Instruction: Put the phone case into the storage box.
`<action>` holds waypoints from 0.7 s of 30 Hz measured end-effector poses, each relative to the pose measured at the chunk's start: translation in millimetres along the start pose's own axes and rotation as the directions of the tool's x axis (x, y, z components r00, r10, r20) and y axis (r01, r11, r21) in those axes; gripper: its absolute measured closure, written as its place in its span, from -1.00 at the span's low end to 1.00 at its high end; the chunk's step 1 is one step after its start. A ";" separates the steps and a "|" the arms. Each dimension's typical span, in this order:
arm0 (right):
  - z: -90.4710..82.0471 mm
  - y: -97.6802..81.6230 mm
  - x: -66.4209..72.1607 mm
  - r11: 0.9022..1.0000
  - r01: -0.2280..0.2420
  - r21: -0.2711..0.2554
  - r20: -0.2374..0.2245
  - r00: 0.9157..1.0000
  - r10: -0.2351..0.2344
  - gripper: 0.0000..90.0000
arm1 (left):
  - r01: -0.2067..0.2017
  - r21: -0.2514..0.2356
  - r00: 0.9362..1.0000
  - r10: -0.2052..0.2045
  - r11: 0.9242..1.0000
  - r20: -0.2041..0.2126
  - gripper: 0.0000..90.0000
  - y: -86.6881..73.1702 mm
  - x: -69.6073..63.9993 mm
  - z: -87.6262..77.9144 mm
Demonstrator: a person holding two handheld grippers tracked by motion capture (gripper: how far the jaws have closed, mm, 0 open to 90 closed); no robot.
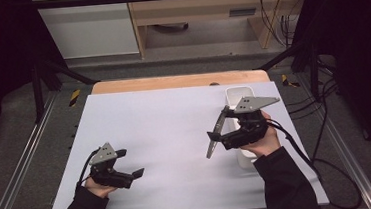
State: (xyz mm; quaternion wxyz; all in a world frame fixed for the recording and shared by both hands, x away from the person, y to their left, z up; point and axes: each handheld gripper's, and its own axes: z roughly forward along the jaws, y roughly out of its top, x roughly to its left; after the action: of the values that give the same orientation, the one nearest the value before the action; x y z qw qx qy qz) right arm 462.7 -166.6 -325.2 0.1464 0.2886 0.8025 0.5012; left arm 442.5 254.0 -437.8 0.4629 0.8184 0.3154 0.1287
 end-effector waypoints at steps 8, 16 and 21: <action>-7.8 14.2 -5.4 0.999 -0.033 -0.024 0.087 0.996 0.035 -0.71 | 0.016 -0.010 0.999 -0.016 1.000 -0.037 -0.98 -3.9 6.0 -4.3; -13.0 26.9 -13.1 0.997 -0.064 -0.050 0.169 0.983 0.071 -0.71 | 0.031 -0.008 0.998 -0.031 1.000 -0.059 -0.99 -7.3 10.7 -5.4; -14.1 31.0 -21.1 0.996 -0.076 -0.054 0.212 0.973 0.086 -0.71 | 0.028 -0.004 0.997 -0.028 1.000 -0.067 -0.99 -8.0 11.6 -5.2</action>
State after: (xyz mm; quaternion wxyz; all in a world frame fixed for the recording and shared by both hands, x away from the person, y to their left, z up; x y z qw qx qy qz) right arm 481.8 -179.4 -292.4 0.2181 0.3699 0.7580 0.4910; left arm 445.6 267.8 -442.6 0.4553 0.8082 0.3420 0.1500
